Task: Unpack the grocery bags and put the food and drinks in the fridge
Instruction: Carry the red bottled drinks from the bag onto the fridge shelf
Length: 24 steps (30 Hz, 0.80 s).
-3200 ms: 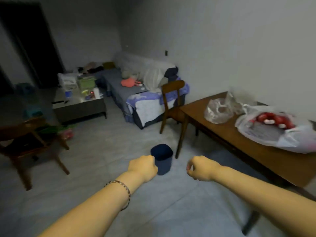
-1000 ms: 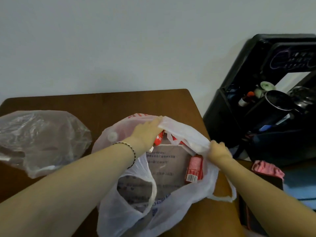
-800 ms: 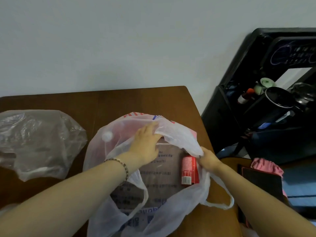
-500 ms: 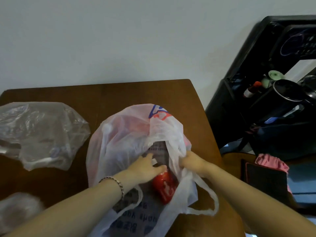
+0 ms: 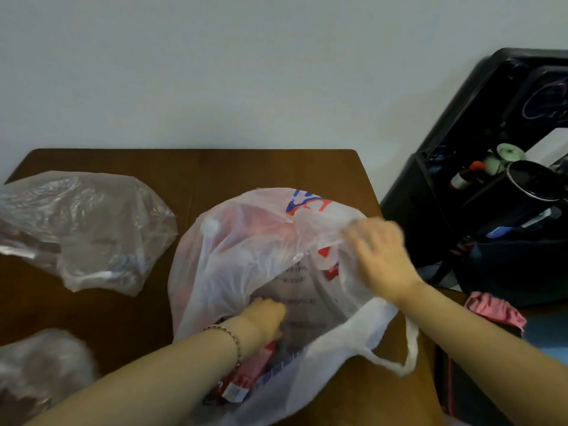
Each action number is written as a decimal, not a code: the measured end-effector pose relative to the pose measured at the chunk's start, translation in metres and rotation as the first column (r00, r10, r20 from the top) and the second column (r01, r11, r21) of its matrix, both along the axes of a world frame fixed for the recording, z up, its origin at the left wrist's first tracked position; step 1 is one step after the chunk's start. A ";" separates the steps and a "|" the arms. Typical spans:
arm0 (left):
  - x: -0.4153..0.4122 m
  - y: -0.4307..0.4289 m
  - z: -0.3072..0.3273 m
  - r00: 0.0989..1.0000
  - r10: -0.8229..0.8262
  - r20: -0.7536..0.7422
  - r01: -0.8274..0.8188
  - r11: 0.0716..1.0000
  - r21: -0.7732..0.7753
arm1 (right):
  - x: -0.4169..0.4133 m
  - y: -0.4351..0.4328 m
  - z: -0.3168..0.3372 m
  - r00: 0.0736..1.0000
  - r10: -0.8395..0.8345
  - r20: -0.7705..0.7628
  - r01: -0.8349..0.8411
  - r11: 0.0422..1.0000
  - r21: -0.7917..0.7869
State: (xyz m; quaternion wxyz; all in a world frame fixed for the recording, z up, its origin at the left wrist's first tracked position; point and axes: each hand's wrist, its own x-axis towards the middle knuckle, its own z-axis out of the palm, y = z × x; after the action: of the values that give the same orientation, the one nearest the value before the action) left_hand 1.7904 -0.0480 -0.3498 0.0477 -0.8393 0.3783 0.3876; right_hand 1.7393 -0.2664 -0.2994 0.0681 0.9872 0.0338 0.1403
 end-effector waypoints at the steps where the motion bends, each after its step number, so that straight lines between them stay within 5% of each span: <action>1: 0.001 0.006 0.006 0.999 -0.035 -0.005 0.034 0.998 -0.052 | 0.002 0.008 -0.005 0.955 0.297 0.022 -0.296 0.954 -0.049; 2: 0.000 0.013 0.010 0.999 -0.047 -0.007 0.046 0.993 -0.110 | 0.005 0.016 -0.008 0.881 0.472 0.007 -0.470 0.878 -0.086; 4: 0.000 0.024 0.024 0.999 -0.043 0.026 0.047 0.978 -0.204 | 0.021 0.024 -0.011 0.847 0.517 -0.122 -0.529 0.842 -0.103; 8: 0.018 0.028 0.051 0.989 0.126 0.082 -0.089 0.931 -0.354 | 0.065 0.009 0.010 0.911 0.114 -0.397 -0.224 0.944 -0.241; 12: 0.042 0.017 0.048 0.987 0.135 0.086 -0.105 0.953 -0.286 | 0.095 -0.005 0.027 0.872 -0.276 -0.405 0.126 0.924 -0.361; 17: 0.067 0.017 0.041 0.952 0.274 0.137 -0.237 0.941 -0.241 | 0.108 0.015 0.018 0.750 -0.487 -0.447 0.562 0.826 0.043; 19: 0.075 0.022 0.039 0.932 0.331 0.151 -0.281 0.919 -0.277 | 0.093 0.031 0.015 0.849 -0.302 -0.433 0.433 0.867 0.244; 21: 0.081 0.024 0.040 0.908 0.401 0.121 -0.354 0.888 -0.293 | 0.069 0.051 0.010 0.913 0.087 -0.399 0.060 0.938 0.341; 22: 0.084 0.025 0.041 0.895 0.436 0.092 -0.396 0.873 -0.287 | 0.061 0.058 0.006 0.895 0.256 -0.365 -0.136 0.936 0.323; 24: 0.090 0.025 0.041 0.869 0.491 0.053 -0.458 0.842 -0.285 | 0.057 0.059 -0.007 0.793 0.337 -0.507 -0.302 0.941 0.153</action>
State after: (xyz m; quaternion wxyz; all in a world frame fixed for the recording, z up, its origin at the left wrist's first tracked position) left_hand 1.8807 -0.0232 -0.3090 -0.1383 -0.9279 0.2028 0.2806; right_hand 1.7964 -0.2072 -0.3065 -0.0003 0.9691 0.2129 -0.1245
